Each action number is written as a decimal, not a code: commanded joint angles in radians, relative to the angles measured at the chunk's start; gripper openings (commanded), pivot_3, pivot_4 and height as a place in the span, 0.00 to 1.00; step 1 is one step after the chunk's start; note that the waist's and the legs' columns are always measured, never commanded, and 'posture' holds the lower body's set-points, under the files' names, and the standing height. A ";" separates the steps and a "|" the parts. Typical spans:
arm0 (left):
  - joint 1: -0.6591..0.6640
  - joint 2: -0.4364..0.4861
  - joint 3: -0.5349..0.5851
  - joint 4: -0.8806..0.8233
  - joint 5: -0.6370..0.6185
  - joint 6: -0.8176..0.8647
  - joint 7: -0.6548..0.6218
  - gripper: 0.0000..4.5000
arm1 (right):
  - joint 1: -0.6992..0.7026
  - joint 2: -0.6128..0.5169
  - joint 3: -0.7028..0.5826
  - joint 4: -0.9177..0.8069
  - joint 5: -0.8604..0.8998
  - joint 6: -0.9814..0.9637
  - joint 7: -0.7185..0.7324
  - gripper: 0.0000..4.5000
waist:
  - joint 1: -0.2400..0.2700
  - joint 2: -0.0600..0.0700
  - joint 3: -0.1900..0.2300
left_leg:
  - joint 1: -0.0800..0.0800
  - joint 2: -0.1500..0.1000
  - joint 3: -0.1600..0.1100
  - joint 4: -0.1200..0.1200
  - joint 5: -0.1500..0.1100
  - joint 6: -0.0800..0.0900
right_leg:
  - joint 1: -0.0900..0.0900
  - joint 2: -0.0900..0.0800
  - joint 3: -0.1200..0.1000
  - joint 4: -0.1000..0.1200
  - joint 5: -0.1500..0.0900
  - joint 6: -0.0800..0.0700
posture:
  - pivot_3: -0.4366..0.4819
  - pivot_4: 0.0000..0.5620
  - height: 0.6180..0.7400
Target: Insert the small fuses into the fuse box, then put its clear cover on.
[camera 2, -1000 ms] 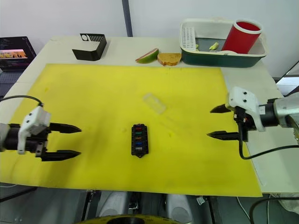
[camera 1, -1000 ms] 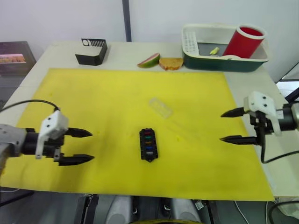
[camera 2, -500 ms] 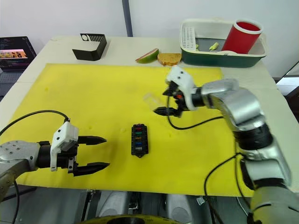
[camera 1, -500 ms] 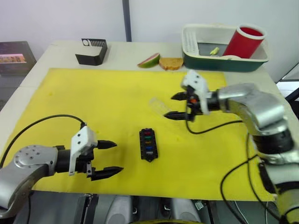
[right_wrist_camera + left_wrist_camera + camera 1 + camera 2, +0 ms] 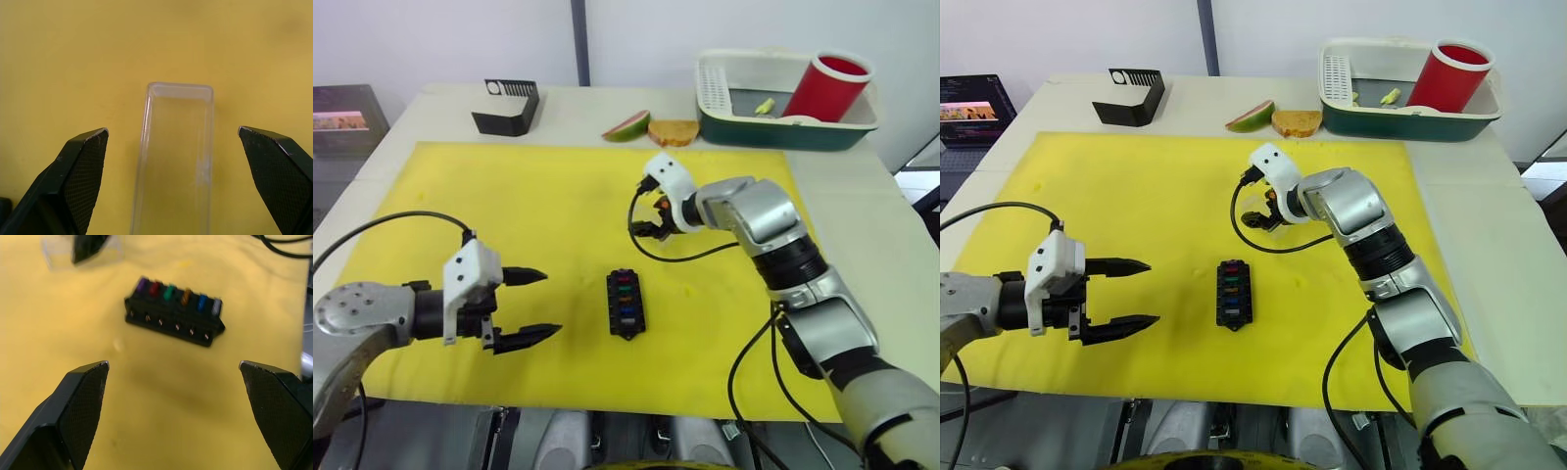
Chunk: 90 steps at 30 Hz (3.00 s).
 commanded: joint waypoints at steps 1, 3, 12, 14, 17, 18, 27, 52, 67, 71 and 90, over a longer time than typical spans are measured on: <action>-0.050 -0.014 -0.039 0.039 0.039 -0.044 0.022 1.00 | -0.013 0.014 -0.019 0.002 -0.009 0.010 -0.014 0.99 | 0.000 0.000 0.000 | 0.000 0.000 0.000 0.000 0.000 0.000 | 0.000 0.000 0.000 0.000 0.000 0.000 | 0.48 0.27 1.00; -0.091 -0.024 -0.065 0.068 0.054 -0.055 0.030 1.00 | -0.012 0.012 -0.016 0.000 -0.010 0.018 -0.012 0.99 | 0.000 0.000 0.000 | 0.000 0.000 0.000 0.000 -0.001 0.002 | 0.000 0.000 0.000 0.000 0.000 0.000 | 0.48 0.27 1.00; -0.187 -0.061 -0.129 0.159 0.097 -0.098 0.039 1.00 | 0.005 -0.003 -0.005 -0.034 -0.008 0.062 -0.006 0.87 | 0.001 0.000 0.000 | 0.000 0.000 0.000 0.000 -0.001 0.003 | 0.000 0.001 0.000 0.001 0.000 0.000 | 0.48 0.27 1.00; -0.196 -0.067 -0.131 0.169 0.099 -0.103 0.041 1.00 | 0.008 -0.003 -0.004 -0.040 -0.007 0.066 -0.006 0.70 | 0.001 0.000 0.000 | 0.000 0.000 0.000 0.000 -0.001 0.003 | 0.000 0.001 0.000 0.001 0.000 0.000 | 0.48 0.27 1.00; -0.207 -0.075 -0.132 0.181 0.104 -0.110 0.045 1.00 | 0.013 -0.001 0.004 -0.053 -0.009 0.066 -0.007 0.37 | 0.001 0.000 0.000 | 0.000 0.000 0.000 0.000 -0.002 0.004 | 0.000 0.001 0.000 0.001 0.000 0.000 | 0.48 0.27 1.00; -0.210 -0.077 -0.133 0.184 0.106 -0.111 0.045 1.00 | 0.015 -0.002 0.007 -0.057 -0.011 0.065 -0.006 0.37 | 0.001 0.000 0.000 | 0.000 0.000 0.000 0.000 -0.002 0.004 | 0.000 0.001 0.000 0.001 0.000 0.000 | 0.48 0.27 1.00; -0.231 -0.108 -0.128 0.191 0.095 -0.116 0.056 1.00 | 0.003 -0.047 0.031 -0.115 0.000 0.077 0.038 0.37 | 0.002 0.000 0.000 | 0.000 0.000 0.000 0.000 -0.002 0.004 | 0.000 0.001 0.000 0.001 0.000 0.000 | 0.48 0.27 1.00; 0.211 -0.323 -0.383 -0.207 0.222 -0.022 0.448 1.00 | 0.083 -0.314 -0.043 -0.372 0.120 0.168 0.167 0.37 | 0.006 0.000 0.000 | 0.000 0.000 0.000 -0.001 -0.002 0.005 | 0.000 0.000 0.000 -0.001 0.000 0.000 | 0.48 0.27 1.00; 0.163 -0.478 -0.583 -0.149 0.417 0.005 0.683 1.00 | 0.065 -0.346 -0.054 -0.403 0.161 0.200 0.146 0.37 | 0.010 0.000 0.000 | 0.000 0.000 0.000 -0.001 -0.003 0.005 | 0.001 0.000 0.000 -0.001 0.000 0.000 | 0.48 0.27 1.00; 0.153 -0.508 -0.588 -0.141 0.455 0.002 0.719 1.00 | 0.065 -0.350 -0.053 -0.405 0.166 0.203 0.142 0.37 | 0.009 0.000 0.000 | 0.001 0.000 -0.001 -0.001 -0.003 0.005 | 0.001 0.000 0.000 -0.001 0.000 0.000 | 0.48 0.27 1.00; 0.174 -0.341 -0.354 -0.140 0.347 -0.011 0.519 1.00 | 0.076 -0.326 -0.052 -0.411 0.181 0.196 0.113 0.37 | 0.007 0.000 0.000 | 0.001 0.001 -0.001 -0.001 -0.003 0.005 | 0.001 0.000 0.000 -0.001 0.000 0.000 | 0.48 0.27 1.00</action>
